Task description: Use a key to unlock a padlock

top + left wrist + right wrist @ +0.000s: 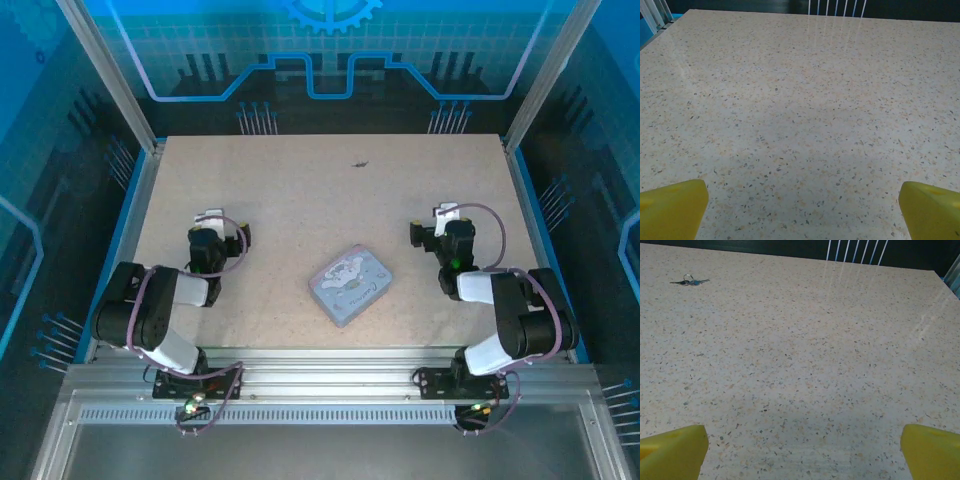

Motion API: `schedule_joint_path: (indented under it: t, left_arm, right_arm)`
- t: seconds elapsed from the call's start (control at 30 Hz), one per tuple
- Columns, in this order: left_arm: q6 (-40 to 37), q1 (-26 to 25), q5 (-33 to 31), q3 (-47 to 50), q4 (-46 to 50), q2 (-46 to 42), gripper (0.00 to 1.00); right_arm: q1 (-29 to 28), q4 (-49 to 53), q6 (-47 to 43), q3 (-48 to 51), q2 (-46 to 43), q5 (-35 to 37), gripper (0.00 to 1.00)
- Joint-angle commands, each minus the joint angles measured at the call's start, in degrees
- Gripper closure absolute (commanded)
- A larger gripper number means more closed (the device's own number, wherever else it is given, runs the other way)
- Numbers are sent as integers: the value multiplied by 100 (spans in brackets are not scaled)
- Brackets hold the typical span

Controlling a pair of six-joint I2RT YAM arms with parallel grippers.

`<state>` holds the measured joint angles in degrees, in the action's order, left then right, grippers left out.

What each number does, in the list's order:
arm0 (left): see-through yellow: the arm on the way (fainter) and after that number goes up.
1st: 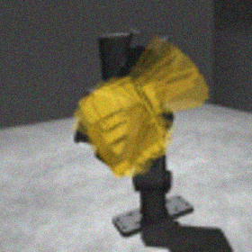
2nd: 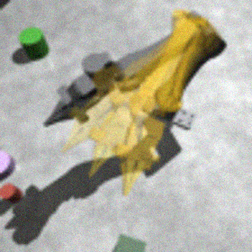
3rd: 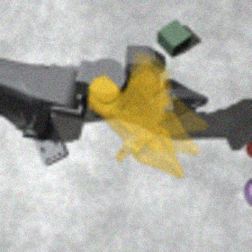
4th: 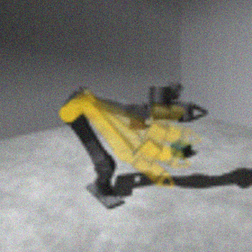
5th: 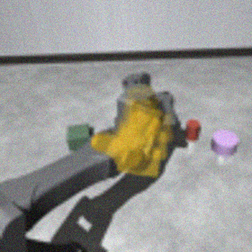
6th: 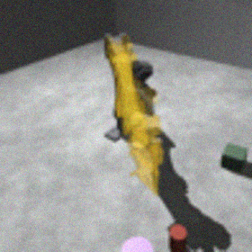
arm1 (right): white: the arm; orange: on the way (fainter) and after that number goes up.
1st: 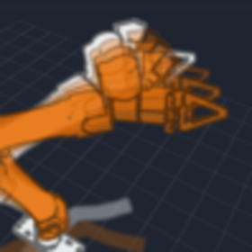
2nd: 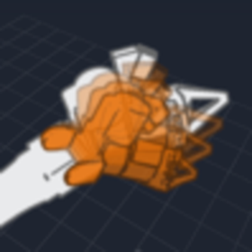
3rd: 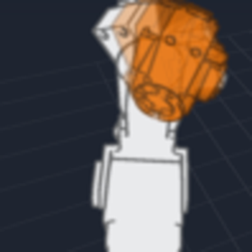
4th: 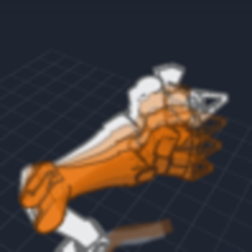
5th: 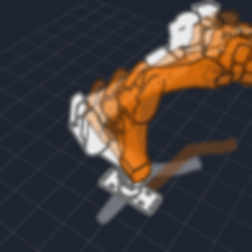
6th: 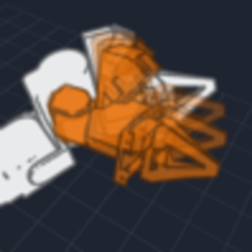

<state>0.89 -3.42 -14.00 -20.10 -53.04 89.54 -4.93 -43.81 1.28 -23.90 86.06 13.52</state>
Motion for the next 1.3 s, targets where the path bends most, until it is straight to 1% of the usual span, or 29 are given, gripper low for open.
schedule_joint_path:
  t: [0.0, 0.7, 0.93, 0.97, 1.0, 1.07, 1.2, 1.27]
  left_arm:
    - [-124, 61, 126, -109, -162, -50, 1]
    - [-115, 61, 143, -122, -138, -50, 1]
    - [-44, 157, 257, -152, -68, -68, 1]
    - [-52, 157, 254, -144, -85, -75, 1]
    - [-54, 153, 287, -134, -42, -148, 1]
    - [-65, 124, 170, -188, 281, -437, 1]
    - [-75, 72, 16, -753, 1790, -1088, 1]
    - [139, 70, -77, -1055, 2516, -1437, 1]
  right_arm:
    - [-52, -180, 65, 35, 7, 125, 0]
    - [-52, -180, 66, 35, 7, 125, 0]
    - [-53, -188, 64, 34, -19, 149, 0]
    - [-48, 48, 105, -33, -133, 178, 0]
    - [-8, 210, 72, -89, -226, 12, 0]
    - [1, 769, 105, -265, -478, 45, 0]
    - [45, 1772, 177, -612, -1094, -28, 0]
    - [88, 2354, 457, -862, -1363, -129, 0]
